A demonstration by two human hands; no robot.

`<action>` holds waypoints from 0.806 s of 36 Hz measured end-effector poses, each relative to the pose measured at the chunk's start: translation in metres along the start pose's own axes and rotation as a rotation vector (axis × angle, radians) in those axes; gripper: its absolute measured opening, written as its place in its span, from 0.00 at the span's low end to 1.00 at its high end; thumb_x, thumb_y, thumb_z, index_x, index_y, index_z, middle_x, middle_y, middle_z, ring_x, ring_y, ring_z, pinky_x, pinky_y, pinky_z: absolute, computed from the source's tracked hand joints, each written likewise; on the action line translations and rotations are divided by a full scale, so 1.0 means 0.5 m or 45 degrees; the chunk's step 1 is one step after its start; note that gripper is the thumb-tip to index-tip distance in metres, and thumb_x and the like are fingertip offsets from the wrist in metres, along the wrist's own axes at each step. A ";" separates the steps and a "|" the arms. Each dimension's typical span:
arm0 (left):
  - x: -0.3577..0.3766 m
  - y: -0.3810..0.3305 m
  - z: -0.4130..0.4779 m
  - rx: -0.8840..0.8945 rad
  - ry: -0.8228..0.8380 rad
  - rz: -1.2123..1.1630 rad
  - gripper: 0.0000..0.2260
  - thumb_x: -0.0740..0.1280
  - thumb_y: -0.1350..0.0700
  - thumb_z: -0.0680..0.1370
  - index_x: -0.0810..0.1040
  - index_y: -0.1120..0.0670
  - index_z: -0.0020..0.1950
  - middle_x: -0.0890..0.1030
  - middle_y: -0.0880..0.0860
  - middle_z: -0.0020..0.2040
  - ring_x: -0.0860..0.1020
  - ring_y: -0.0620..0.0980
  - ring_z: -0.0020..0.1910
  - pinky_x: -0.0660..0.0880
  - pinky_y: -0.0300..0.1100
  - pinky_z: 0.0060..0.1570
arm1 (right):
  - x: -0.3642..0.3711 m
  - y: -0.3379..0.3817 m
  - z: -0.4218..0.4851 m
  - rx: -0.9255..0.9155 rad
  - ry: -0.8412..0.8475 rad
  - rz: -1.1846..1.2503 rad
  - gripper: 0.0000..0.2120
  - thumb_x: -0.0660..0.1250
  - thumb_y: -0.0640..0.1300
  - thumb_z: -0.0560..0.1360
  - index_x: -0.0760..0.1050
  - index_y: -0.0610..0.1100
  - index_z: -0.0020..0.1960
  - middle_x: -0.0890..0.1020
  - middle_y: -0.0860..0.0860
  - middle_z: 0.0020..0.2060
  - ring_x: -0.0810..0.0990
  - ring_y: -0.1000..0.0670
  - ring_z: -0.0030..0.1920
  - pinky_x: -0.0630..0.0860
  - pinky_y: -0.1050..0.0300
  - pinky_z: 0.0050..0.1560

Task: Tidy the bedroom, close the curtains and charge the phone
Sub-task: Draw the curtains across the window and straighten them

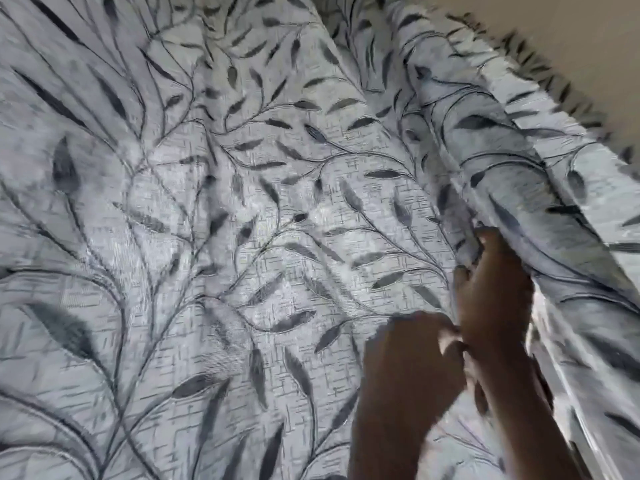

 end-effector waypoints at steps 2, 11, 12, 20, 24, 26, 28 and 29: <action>-0.072 0.000 0.013 -0.014 -0.188 0.063 0.10 0.60 0.50 0.74 0.80 0.48 0.48 0.83 0.49 0.42 0.82 0.49 0.40 0.78 0.45 0.44 | 0.007 0.019 -0.003 -0.147 -0.135 -0.047 0.27 0.69 0.27 0.62 0.70 0.32 0.61 0.78 0.32 0.53 0.78 0.34 0.52 0.63 0.51 0.53; -0.278 0.050 0.073 -0.135 -1.026 0.662 0.22 0.65 0.52 0.72 0.71 0.51 0.66 0.67 0.53 0.72 0.62 0.56 0.71 0.52 0.58 0.68 | 0.031 0.186 -0.048 -0.575 -0.176 0.170 0.35 0.64 0.23 0.59 0.71 0.42 0.64 0.76 0.43 0.59 0.72 0.43 0.58 0.68 0.52 0.59; -0.294 0.060 0.074 -0.209 -1.022 0.714 0.26 0.66 0.52 0.71 0.68 0.51 0.69 0.62 0.53 0.74 0.59 0.58 0.73 0.50 0.62 0.68 | 0.036 0.206 -0.051 -0.611 -0.130 0.214 0.33 0.63 0.24 0.60 0.72 0.42 0.63 0.77 0.43 0.56 0.75 0.43 0.55 0.71 0.51 0.58; -0.369 0.124 0.073 -0.516 -0.744 0.373 0.32 0.62 0.44 0.76 0.51 0.47 0.75 0.57 0.55 0.75 0.59 0.59 0.72 0.55 0.66 0.67 | -0.014 0.330 -0.042 -0.276 0.191 1.121 0.21 0.55 0.57 0.76 0.67 0.49 0.64 0.80 0.49 0.55 0.78 0.48 0.54 0.75 0.47 0.55; -0.386 0.125 0.067 -0.415 -0.543 0.531 0.14 0.49 0.46 0.78 0.69 0.52 0.52 0.78 0.51 0.47 0.77 0.56 0.51 0.65 0.50 0.52 | -0.019 0.426 -0.050 -0.542 0.284 0.837 0.21 0.59 0.59 0.75 0.67 0.51 0.65 0.74 0.51 0.60 0.70 0.47 0.60 0.67 0.49 0.59; -0.406 0.126 0.066 -0.288 -0.585 0.702 0.11 0.53 0.52 0.79 0.72 0.53 0.52 0.77 0.50 0.45 0.78 0.56 0.50 0.68 0.46 0.47 | -0.001 0.451 -0.040 -0.558 0.408 0.615 0.18 0.59 0.57 0.76 0.68 0.53 0.64 0.73 0.51 0.62 0.67 0.46 0.62 0.62 0.46 0.61; -0.434 0.125 0.066 -0.224 -0.674 0.809 0.13 0.55 0.53 0.79 0.76 0.53 0.57 0.78 0.52 0.57 0.76 0.55 0.57 0.68 0.50 0.56 | 0.012 0.451 -0.025 -0.479 0.509 0.440 0.18 0.58 0.55 0.77 0.68 0.51 0.64 0.74 0.48 0.61 0.69 0.43 0.63 0.61 0.44 0.61; -0.450 0.120 0.064 -0.164 -0.746 0.857 0.14 0.56 0.53 0.77 0.78 0.52 0.57 0.78 0.52 0.60 0.75 0.55 0.60 0.65 0.52 0.61 | 0.016 0.450 -0.018 -0.448 0.512 0.329 0.19 0.59 0.54 0.77 0.67 0.49 0.65 0.75 0.46 0.61 0.69 0.41 0.63 0.60 0.43 0.62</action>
Point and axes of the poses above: each hand's wrist, its own z-axis towards the middle knuckle, its own x-axis out of the palm, y = z × x, the point moved 4 cm from there along z, towards the middle knuckle
